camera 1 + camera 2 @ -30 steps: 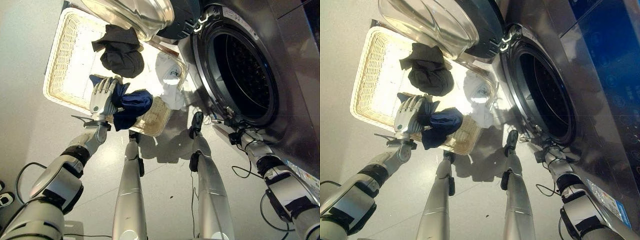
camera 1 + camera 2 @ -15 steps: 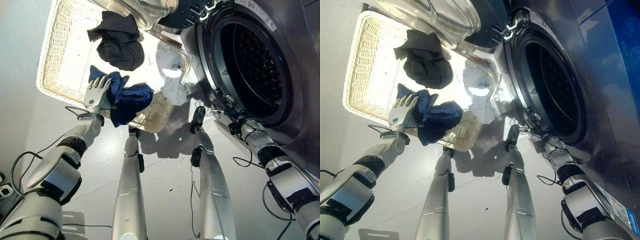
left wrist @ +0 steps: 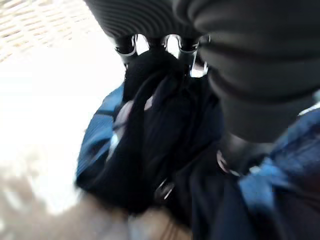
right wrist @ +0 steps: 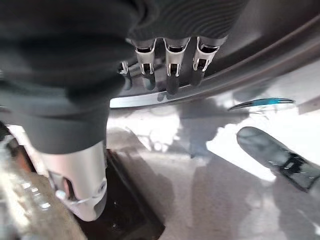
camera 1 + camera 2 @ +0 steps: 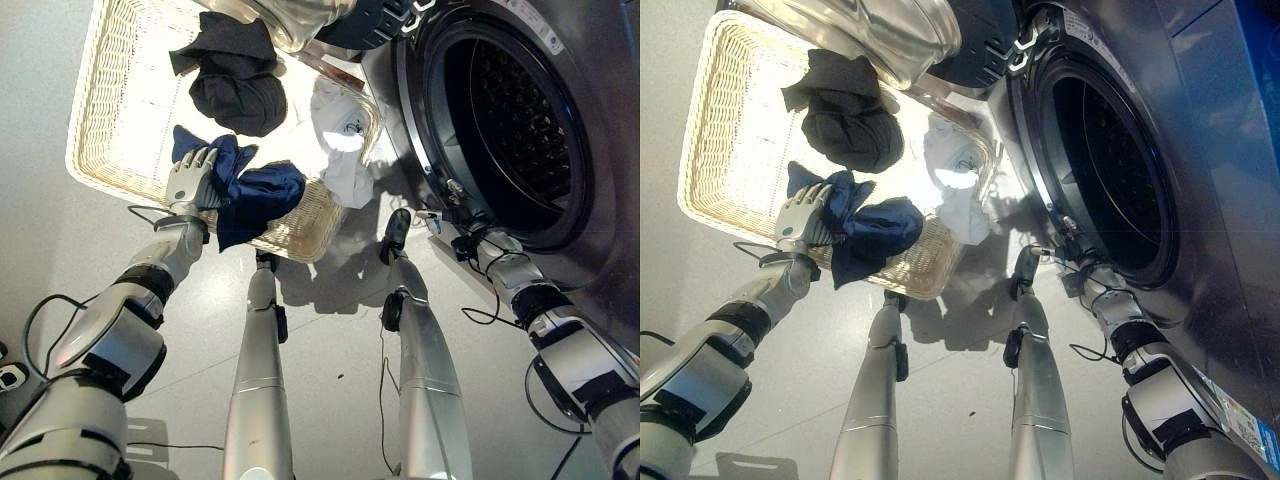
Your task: Put the clothes into the washing machine.
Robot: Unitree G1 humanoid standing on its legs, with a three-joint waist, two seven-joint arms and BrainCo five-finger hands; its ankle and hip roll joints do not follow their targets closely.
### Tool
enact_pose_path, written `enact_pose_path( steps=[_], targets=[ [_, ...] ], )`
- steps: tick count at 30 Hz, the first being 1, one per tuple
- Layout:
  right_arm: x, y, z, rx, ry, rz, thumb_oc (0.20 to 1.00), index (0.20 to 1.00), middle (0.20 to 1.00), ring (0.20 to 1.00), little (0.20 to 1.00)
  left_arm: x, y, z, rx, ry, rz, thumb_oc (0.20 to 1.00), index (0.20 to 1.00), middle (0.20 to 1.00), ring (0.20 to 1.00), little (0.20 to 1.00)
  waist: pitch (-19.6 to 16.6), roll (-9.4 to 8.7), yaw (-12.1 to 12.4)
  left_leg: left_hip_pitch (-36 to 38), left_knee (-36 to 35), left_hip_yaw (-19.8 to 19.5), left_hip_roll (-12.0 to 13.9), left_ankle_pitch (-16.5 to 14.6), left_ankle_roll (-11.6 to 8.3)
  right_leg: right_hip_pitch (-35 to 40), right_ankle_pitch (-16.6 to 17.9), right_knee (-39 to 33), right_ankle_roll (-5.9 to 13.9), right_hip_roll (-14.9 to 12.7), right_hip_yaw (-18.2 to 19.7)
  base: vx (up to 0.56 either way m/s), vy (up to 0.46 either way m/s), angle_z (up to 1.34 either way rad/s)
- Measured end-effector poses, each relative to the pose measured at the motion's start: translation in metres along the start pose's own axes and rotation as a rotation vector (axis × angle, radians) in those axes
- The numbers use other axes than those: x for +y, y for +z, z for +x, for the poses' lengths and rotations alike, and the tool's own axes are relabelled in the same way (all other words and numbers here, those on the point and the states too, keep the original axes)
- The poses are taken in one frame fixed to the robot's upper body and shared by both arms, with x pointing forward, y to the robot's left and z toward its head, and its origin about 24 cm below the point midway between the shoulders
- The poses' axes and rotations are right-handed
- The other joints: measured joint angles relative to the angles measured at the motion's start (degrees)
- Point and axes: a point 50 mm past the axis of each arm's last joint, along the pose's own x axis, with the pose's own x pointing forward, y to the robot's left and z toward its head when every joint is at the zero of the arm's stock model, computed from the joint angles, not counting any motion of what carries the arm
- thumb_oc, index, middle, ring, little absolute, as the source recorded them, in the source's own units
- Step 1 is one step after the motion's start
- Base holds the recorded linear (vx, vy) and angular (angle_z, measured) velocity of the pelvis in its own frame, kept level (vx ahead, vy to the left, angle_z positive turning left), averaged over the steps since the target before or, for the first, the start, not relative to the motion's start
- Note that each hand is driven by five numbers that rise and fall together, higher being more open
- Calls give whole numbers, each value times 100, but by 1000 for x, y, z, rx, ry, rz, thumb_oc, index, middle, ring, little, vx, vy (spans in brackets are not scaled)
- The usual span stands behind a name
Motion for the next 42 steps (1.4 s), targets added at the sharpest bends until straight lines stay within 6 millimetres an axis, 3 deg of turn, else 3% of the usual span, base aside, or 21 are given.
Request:
enact_pose_path(
  steps=[3,10,14,20,28,35,42],
  targets=[
    [2,8,2,-31,4,34,1000,1000,1000,1000,1000,9,6,8,-7,-5,-52,200,200,200,200,200,-3,-6,-17,-30,16,-2,-9,-5,-6,-23,-3,0,10,-3,11,0,0,0],
    [13,23,4,-87,34,163,1000,1000,1000,1000,1000,-7,18,2,-15,-68,-176,200,200,200,200,200,-6,-18,-145,-37,18,-2,-12,-2,-47,-23,-9,1,12,-6,10,0,0,0],
    [19,23,2,-97,48,243,1000,1000,1000,1000,1000,-9,17,0,-8,-53,-218,200,200,200,200,200,-6,-18,-159,-34,25,-4,-7,-5,-51,-23,-7,7,10,0,9,0,0,0],
    [27,37,-5,-177,79,407,1000,1000,1000,1000,1000,-11,31,-13,-66,76,-417,200,200,200,200,200,-5,-19,-148,-35,59,-26,-9,-8,-53,-23,-24,39,29,-3,15,0,0,0],
    [45,52,-22,-283,134,695,1000,1000,1000,1000,1000,13,74,-35,-278,367,-744,200,200,200,200,200,0,-31,-118,-44,69,-144,-17,-44,-57,-26,-65,79,27,-1,-21,13,-49,0],
    [66,76,-39,-359,342,817,1000,1000,1000,1000,1000,45,118,-46,-541,489,-774,200,200,200,200,200,0,-32,20,-135,191,-215,-17,-81,-82,-81,-105,165,20,-4,-41,17,-50,2],
    [88,97,-52,-399,590,819,1000,1000,1000,1000,1000,62,137,-54,-690,511,-746,200,200,200,200,200,1,-35,20,-162,304,-304,-44,-104,-99,-102,-202,363,17,-29,-47,16,-31,4]
  ],
)
